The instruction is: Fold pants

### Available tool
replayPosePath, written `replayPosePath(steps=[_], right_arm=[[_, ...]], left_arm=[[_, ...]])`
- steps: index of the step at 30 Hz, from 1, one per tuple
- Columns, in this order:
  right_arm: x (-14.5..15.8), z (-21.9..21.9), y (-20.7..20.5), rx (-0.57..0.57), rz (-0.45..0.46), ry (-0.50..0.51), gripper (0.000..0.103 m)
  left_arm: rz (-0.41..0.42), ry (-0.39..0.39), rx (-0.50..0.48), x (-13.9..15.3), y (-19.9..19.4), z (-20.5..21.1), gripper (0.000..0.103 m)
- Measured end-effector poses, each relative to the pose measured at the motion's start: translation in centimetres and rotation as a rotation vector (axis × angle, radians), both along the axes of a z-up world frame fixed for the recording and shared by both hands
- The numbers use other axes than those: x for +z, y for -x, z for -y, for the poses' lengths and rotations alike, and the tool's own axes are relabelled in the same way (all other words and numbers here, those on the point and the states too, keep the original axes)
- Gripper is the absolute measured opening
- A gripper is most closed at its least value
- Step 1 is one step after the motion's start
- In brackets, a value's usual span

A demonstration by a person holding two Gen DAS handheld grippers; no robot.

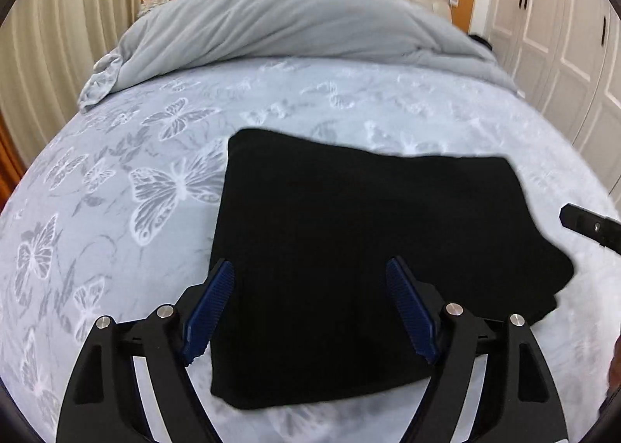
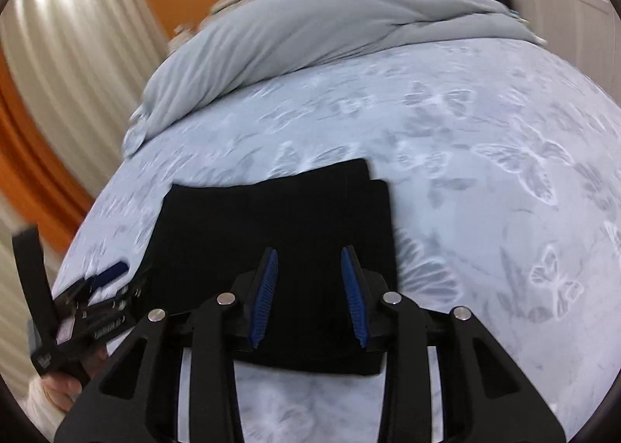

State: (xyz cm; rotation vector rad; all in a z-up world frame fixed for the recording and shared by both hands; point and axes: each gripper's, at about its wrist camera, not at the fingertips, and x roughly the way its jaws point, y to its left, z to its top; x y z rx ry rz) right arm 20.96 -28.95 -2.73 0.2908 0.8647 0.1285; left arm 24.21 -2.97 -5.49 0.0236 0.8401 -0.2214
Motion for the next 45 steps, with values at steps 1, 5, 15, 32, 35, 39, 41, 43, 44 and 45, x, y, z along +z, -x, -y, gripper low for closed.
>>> replayPosePath(steps=[1, 5, 15, 32, 35, 39, 41, 43, 44, 45], right_arm=[[-1.7, -0.2, -0.2, -0.012, -0.059, 0.039, 0.031], [-1.8, 0.2, 0.9, -0.058, -0.066, 0.020, 0.029], [-3.8, 1.1, 0.9, -0.071, -0.083, -0.108, 0.043], [0.6, 0.6, 1.1, -0.020, 0.047, -0.057, 0.012], [-4.4, 1.1, -0.2, -0.029, -0.098, -0.032, 0.017], [-2.4, 2.3, 0.5, -0.083, -0.043, -0.075, 0.029], [-1.3, 3.1, 1.4, -0.134, 0.031, -0.090, 0.062], [-3.0, 3.7, 1.0, -0.148, -0.049, -0.115, 0.082], [-4.0, 3.8, 0.8, -0.138, -0.088, -0.143, 0.082], [-5.7, 3.8, 0.5, -0.120, -0.133, -0.200, 0.076]], left_arm=[[-0.002, 0.006, -0.004, 0.4, 0.3, 0.2, 0.077], [0.010, -0.016, -0.003, 1.0, 2.0, 0.5, 0.077], [-0.125, 0.083, 0.067, -2.1, 1.8, -2.7, 0.087], [-0.149, 0.045, 0.093, -4.2, 0.4, -2.9, 0.089], [-0.142, 0.056, 0.083, -4.2, 0.5, -3.0, 0.089], [-0.134, 0.040, 0.083, -4.3, 0.7, -2.7, 0.089], [-0.152, 0.073, 0.097, -4.5, 0.5, -3.3, 0.092], [-0.189, 0.156, 0.112, -4.9, 0.1, -4.1, 0.093], [-0.221, 0.208, 0.120, -5.3, -0.2, -4.6, 0.093], [-0.248, 0.269, 0.133, -5.9, -0.6, -5.3, 0.094]])
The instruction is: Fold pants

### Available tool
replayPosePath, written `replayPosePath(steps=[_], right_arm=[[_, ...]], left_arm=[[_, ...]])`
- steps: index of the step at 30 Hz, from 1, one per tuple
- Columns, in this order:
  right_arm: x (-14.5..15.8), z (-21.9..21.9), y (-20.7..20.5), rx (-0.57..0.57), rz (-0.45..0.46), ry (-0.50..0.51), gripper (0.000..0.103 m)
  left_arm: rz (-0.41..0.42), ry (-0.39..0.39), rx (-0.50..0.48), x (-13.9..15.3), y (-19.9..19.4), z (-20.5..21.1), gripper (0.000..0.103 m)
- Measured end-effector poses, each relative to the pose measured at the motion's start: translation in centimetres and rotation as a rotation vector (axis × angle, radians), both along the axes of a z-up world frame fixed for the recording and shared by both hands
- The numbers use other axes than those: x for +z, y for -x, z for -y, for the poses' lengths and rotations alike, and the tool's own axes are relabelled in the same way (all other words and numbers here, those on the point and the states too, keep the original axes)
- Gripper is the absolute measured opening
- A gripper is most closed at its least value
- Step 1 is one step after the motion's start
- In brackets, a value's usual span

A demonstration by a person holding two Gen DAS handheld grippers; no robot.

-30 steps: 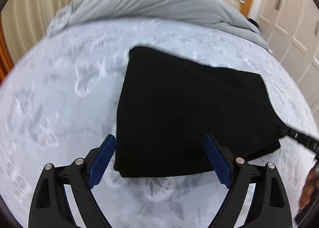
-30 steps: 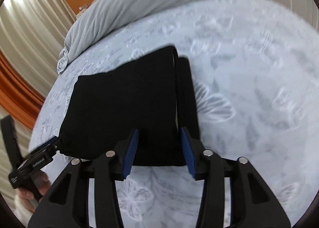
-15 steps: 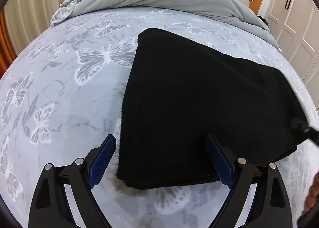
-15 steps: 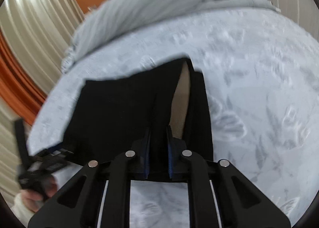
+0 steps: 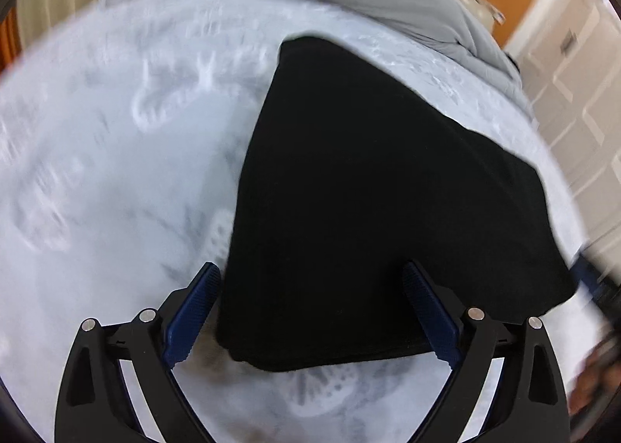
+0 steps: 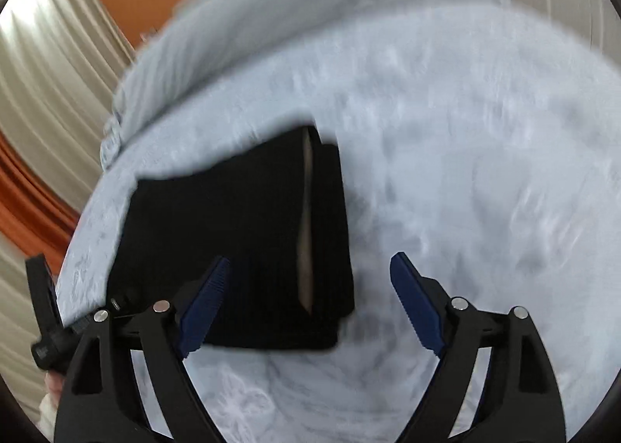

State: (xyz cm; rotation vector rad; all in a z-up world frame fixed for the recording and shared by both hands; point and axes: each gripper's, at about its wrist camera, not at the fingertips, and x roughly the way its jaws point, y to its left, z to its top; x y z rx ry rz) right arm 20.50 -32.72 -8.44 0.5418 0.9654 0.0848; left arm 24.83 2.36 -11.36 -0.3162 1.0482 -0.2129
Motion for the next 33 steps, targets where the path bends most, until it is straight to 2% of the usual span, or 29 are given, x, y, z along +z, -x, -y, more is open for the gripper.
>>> replayPosePath(steps=[1, 2, 3, 4, 5, 6, 7, 10, 11, 12, 13, 14, 15, 16, 17, 18, 19, 21, 23, 24, 25, 27, 29, 30, 31, 32, 33], right_arm=[[-1.0, -0.2, -0.2, 0.018, -0.008, -0.058, 0.063], [-1.5, -0.3, -0.3, 0.025, 0.013, -0.101, 0.059], [-1.5, -0.6, -0.6, 0.030, 0.023, -0.107, 0.049], [-0.9, -0.8, -0.8, 0.042, 0.028, -0.115, 0.036], [0.0, -1.0, -0.9, 0.047, 0.035, -0.120, 0.034], [1.7, -1.3, -0.5, 0.060, 0.061, -0.129, 0.032], [3.1, -1.3, -0.1, 0.078, 0.083, -0.148, 0.032], [6.2, -1.6, 2.3, 0.124, 0.124, -0.122, 0.034], [5.7, -1.8, 2.9, 0.134, 0.107, -0.058, 0.036], [4.6, -1.5, 3.2, 0.128, 0.074, -0.029, 0.044], [2.4, -1.1, 3.2, 0.098, -0.001, 0.004, 0.050], [0.9, -0.6, 3.1, 0.062, -0.067, 0.021, 0.053], [0.0, 0.4, 3.7, 0.013, -0.064, -0.088, 0.059], [0.8, 0.7, 4.0, -0.023, -0.059, -0.108, 0.059], [1.7, 0.7, 4.2, -0.040, -0.044, -0.091, 0.059], [4.1, 0.1, 5.1, -0.055, 0.040, -0.020, 0.059], [5.7, -0.7, 5.7, -0.055, 0.095, 0.046, 0.057], [7.9, -2.8, 6.2, -0.021, 0.158, 0.174, 0.048], [7.6, -3.9, 5.1, 0.036, 0.157, 0.159, 0.047], [6.9, -3.9, 4.5, 0.043, 0.140, 0.145, 0.047], [5.6, -3.8, 3.4, 0.042, 0.112, 0.127, 0.048], [3.4, -4.2, 1.9, 0.019, 0.077, 0.136, 0.049], [2.4, -4.3, 0.7, 0.038, 0.094, 0.154, 0.046], [2.4, -4.8, 0.0, 0.054, 0.100, 0.195, 0.025], [2.9, -4.9, -0.4, 0.072, 0.103, 0.189, 0.013], [3.9, -4.9, -0.7, 0.082, 0.121, 0.177, 0.012], [6.3, -5.2, -0.6, 0.105, 0.182, 0.177, 0.012]], left_arm=[[0.009, 0.020, 0.003, -0.1, -0.1, -0.2, 0.094], [0.018, 0.020, -0.006, 0.0, -0.2, -0.2, 0.094], [0.029, 0.012, -0.028, 0.1, -0.3, 0.0, 0.089], [0.043, 0.023, -0.039, 0.2, -0.1, 0.1, 0.071], [0.053, 0.040, -0.054, 0.3, 0.0, 0.2, 0.064], [0.053, 0.050, -0.054, 0.8, 0.0, 0.1, 0.042], [0.048, 0.071, -0.050, 1.4, 0.1, -0.1, 0.028], [0.039, 0.143, -0.041, 4.4, 1.0, -1.4, 0.023], [0.036, 0.149, -0.047, 5.2, 1.5, -1.7, 0.023], [0.023, 0.151, -0.062, 5.7, 2.3, -1.9, 0.024], [0.010, 0.141, -0.070, 5.6, 2.7, -1.9, 0.030], [-0.026, 0.097, -0.083, 4.5, 3.1, -1.3, 0.033], [-0.046, 0.044, -0.086, 3.5, 3.3, -0.9, 0.037], [-0.056, -0.009, -0.078, 2.5, 3.5, -0.4, 0.043], [-0.035, -0.033, -0.062, 2.5, 3.9, -0.1, 0.043], [-0.008, -0.056, -0.053, 3.2, 4.2, 0.2, 0.045], [0.013, -0.081, -0.049, 4.0, 4.6, 0.4, 0.045], [0.122, -0.142, -0.032, 6.9, 5.9, 0.9, 0.048], [0.227, -0.199, -0.030, 8.9, 7.3, 1.3, 0.061], [0.240, -0.213, -0.037, 9.2, 7.4, 1.5, 0.072], [0.238, -0.214, -0.046, 9.2, 7.3, 1.6, 0.076], [0.179, -0.155, -0.051, 7.7, 6.6, 1.3, 0.077], [0.113, -0.114, -0.025, 5.8, 5.2, 0.4, 0.077], [0.099, -0.114, -0.012, 5.2, 5.0, 0.2, 0.077], [0.090, -0.121, 0.005, 4.8, 5.2, -0.1, 0.077], [0.084, -0.128, 0.014, 4.4, 5.0, -0.2, 0.077], [0.083, -0.131, 0.015, 4.1, 5.0, -0.5, 0.077]])
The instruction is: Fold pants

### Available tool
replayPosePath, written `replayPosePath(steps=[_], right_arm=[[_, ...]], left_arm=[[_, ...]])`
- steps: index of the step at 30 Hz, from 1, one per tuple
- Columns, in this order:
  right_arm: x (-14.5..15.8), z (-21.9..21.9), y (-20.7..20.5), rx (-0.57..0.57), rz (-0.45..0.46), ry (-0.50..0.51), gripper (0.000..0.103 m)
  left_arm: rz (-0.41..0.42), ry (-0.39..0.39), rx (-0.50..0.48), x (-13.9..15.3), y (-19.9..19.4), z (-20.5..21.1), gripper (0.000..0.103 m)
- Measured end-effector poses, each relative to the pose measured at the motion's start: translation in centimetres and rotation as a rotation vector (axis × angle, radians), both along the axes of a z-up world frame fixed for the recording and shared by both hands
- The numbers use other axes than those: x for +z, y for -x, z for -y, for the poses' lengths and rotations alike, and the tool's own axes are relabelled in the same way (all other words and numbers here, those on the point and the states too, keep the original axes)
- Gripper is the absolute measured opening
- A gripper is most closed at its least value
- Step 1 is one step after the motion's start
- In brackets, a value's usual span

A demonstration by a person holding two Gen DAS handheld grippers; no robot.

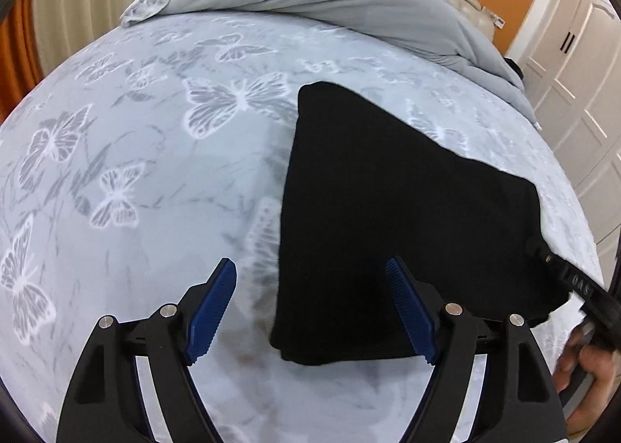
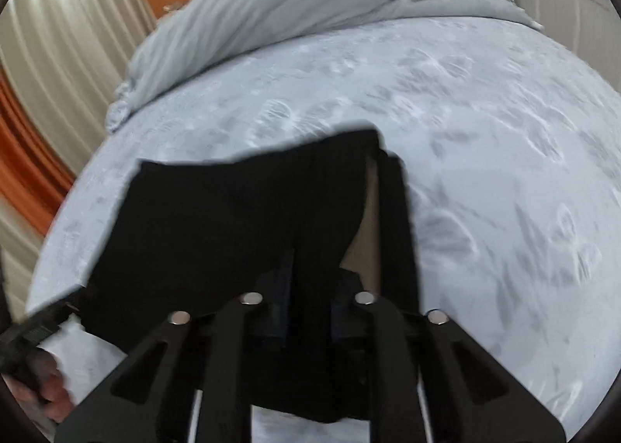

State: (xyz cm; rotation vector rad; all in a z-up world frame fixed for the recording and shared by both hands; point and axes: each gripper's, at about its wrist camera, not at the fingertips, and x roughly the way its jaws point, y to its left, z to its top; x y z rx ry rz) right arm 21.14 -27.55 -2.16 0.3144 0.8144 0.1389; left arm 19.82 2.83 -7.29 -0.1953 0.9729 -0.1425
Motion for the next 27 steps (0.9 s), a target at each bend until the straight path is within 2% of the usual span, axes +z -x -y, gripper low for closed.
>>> replayPosePath(steps=[3, 5, 6, 7, 8, 9, 10, 11, 12, 13, 14, 16, 20, 23, 24, 25, 26, 27], right_arm=[[4.8, 0.4, 1.4, 0.027, 0.125, -0.004, 0.011], [3.0, 1.5, 0.8, -0.002, 0.082, 0.017, 0.014], [-1.1, 2.4, -0.4, -0.019, -0.053, 0.047, 0.015], [-3.5, 3.1, -0.6, -0.042, -0.127, 0.037, 0.017], [-5.1, 4.1, -0.2, -0.062, -0.135, -0.032, 0.017], [-4.6, 5.2, 0.8, -0.093, -0.103, -0.112, 0.018], [-3.1, 5.5, 1.2, -0.116, -0.122, -0.107, 0.021], [-1.8, 5.6, 1.9, -0.137, -0.092, -0.091, 0.022], [0.3, 5.5, 3.5, -0.161, -0.010, -0.077, 0.022], [1.5, 5.3, 4.7, -0.159, 0.027, -0.074, 0.022], [2.2, 4.8, 5.8, -0.143, 0.021, -0.063, 0.022], [2.4, 4.2, 7.3, -0.151, 0.007, -0.049, 0.022], [0.3, 1.7, 10.2, -0.158, -0.107, -0.004, 0.022], [0.5, 0.6, 12.2, -0.161, -0.099, 0.068, 0.023], [0.8, -0.1, 13.3, -0.163, -0.077, 0.094, 0.034], [1.0, -0.3, 14.1, -0.168, -0.057, 0.105, 0.061], [1.1, -0.7, 15.3, -0.183, -0.021, 0.116, 0.072], [1.2, -1.1, 16.4, -0.190, 0.000, 0.126, 0.077]], left_arm=[[0.027, -0.013, -0.001, 0.1, 0.1, -0.1, 0.077], [0.037, -0.034, -0.016, 0.0, -0.2, 0.2, 0.077], [0.046, -0.037, -0.030, -0.1, -0.4, 0.5, 0.080], [0.049, -0.046, -0.029, -0.2, -0.4, 0.6, 0.083], [0.043, -0.067, -0.025, -0.5, -0.6, 0.8, 0.083], [0.024, -0.073, -0.035, -1.0, -0.8, 0.9, 0.083], [0.013, -0.065, -0.044, -1.4, -0.9, 0.9, 0.083], [0.007, -0.067, -0.036, -1.6, -0.9, 0.8, 0.083], [0.010, -0.065, -0.027, -1.6, -0.7, 0.7, 0.083], [0.011, -0.065, -0.024, -1.4, -0.6, 0.7, 0.083], [0.015, -0.061, -0.022, -1.0, -0.4, 0.6, 0.083], [0.044, -0.057, -0.017, 0.4, 0.5, 0.6, 0.083], [0.114, -0.108, -0.029, 3.2, 3.4, 1.0, 0.083], [0.193, -0.158, -0.030, 5.3, 6.9, 1.0, 0.083], [0.221, -0.166, -0.032, 5.9, 8.6, 0.9, 0.084], [0.232, -0.163, -0.033, 6.0, 9.4, 0.7, 0.084], [0.244, -0.161, -0.031, 6.1, 10.9, 0.5, 0.084], [0.245, -0.160, -0.034, 5.9, 12.0, 0.3, 0.084]])
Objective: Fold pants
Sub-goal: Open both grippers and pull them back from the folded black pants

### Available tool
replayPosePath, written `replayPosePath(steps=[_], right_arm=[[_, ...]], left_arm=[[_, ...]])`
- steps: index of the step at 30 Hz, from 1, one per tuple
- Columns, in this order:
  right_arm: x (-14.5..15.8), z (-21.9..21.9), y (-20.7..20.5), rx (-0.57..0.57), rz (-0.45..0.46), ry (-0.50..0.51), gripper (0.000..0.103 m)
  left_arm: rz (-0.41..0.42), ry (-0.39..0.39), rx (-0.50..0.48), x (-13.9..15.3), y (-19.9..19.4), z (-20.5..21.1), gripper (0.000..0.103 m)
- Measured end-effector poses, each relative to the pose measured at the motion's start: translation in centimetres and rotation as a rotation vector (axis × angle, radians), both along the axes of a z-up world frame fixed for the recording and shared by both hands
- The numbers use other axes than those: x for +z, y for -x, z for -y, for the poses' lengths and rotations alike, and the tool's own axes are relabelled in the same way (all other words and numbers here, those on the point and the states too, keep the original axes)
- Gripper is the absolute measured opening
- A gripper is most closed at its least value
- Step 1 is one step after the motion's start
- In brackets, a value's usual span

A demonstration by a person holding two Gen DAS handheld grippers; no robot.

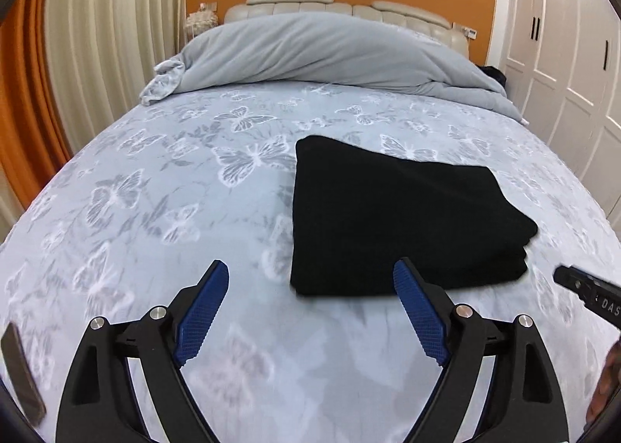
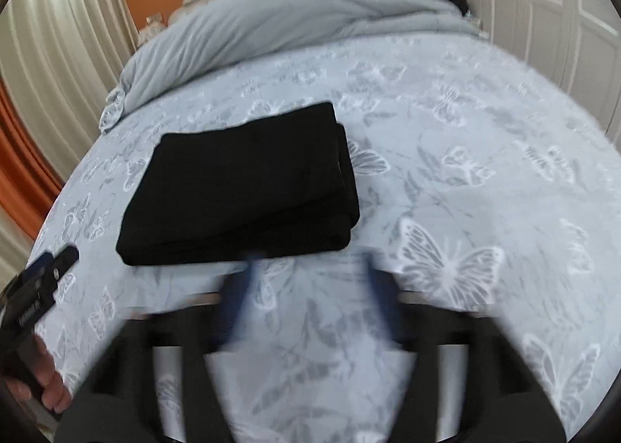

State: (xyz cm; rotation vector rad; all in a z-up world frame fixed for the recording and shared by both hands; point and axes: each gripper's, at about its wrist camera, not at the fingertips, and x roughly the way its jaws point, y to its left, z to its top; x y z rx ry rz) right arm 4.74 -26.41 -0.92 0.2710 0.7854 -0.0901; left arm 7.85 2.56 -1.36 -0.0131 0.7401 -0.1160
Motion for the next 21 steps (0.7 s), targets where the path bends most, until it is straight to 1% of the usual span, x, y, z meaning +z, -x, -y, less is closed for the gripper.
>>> replayPosePath(steps=[2, 4, 8, 9, 13, 17, 21], right_arm=[[-0.1, -0.6, 0.9, 0.016, 0.000, 0.029, 0.077], [-0.7, -1.2, 1.8, 0.035, -0.026, 0.045, 0.077], [-1.4, -1.1, 3.0, 0.012, -0.034, 0.086, 0.076], [-1.5, -0.9, 3.3, 0.000, -0.036, 0.100, 0.076], [-1.5, 0.3, 4.3, -0.024, -0.034, 0.100, 0.077], [-1.4, 1.3, 5.0, -0.055, -0.031, 0.099, 0.078], [-1.4, 1.3, 5.2, -0.058, -0.026, 0.095, 0.079]], left_arm=[[-0.015, -0.007, -0.026, -0.3, 1.5, -0.1, 0.084], [-0.030, -0.003, -0.046, -0.8, 2.8, -0.4, 0.086], [-0.080, 0.082, -0.026, -2.1, 3.9, -1.0, 0.086], [-0.095, 0.088, -0.018, -2.5, 3.9, -0.9, 0.086], [-0.082, 0.049, -0.005, -3.0, 4.1, -0.5, 0.086], [-0.063, 0.057, -0.004, -2.9, 4.4, -0.2, 0.086], [-0.039, 0.030, -0.007, -2.6, 4.7, 0.6, 0.086]])
